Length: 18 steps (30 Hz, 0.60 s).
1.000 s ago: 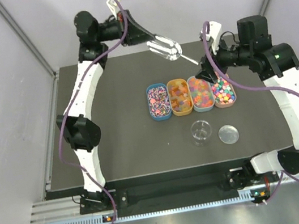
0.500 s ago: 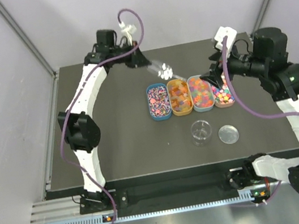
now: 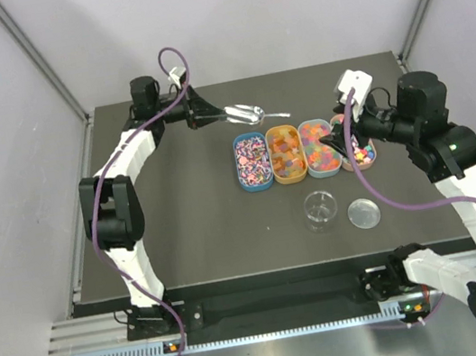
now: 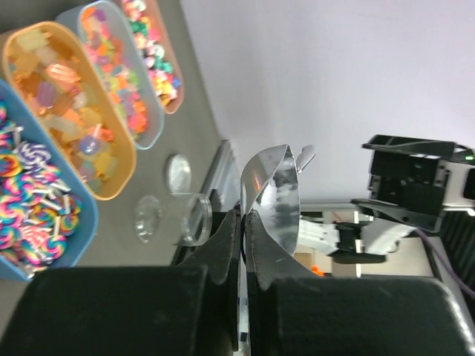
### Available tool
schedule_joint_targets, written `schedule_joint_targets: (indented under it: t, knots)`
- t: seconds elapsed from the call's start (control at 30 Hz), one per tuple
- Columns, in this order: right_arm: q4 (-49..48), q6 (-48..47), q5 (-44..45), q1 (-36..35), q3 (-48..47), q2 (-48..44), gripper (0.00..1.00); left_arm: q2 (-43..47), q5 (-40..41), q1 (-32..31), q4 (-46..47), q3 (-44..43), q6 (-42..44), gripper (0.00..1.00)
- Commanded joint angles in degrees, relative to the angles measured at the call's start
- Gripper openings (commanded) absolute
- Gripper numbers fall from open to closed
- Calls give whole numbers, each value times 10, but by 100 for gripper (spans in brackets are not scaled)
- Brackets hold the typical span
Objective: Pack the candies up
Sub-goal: Pick up the spatula from the center of the board.
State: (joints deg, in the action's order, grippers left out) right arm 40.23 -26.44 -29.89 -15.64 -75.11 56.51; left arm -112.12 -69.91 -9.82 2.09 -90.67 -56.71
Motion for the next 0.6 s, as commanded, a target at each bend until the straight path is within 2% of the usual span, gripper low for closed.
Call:
schedule_joint_targets:
  t: [0.0, 0.07, 0.3, 0.57]
  knots:
    - [-61, 23, -18, -5, -22, -12, 73, 28, -66, -7, 164, -11, -143, 0]
    - [-75, 36, -27, -4, -28, -2, 72, 24, -73, -9, 192, -16, -173, 0]
    - [-175, 53, -60, -8, 13, 38, 70, 24, -70, -32, 204, -18, -188, 0]
    - [-206, 53, -93, -11, 16, 74, 64, 29, -83, -43, 203, -25, -191, 0]
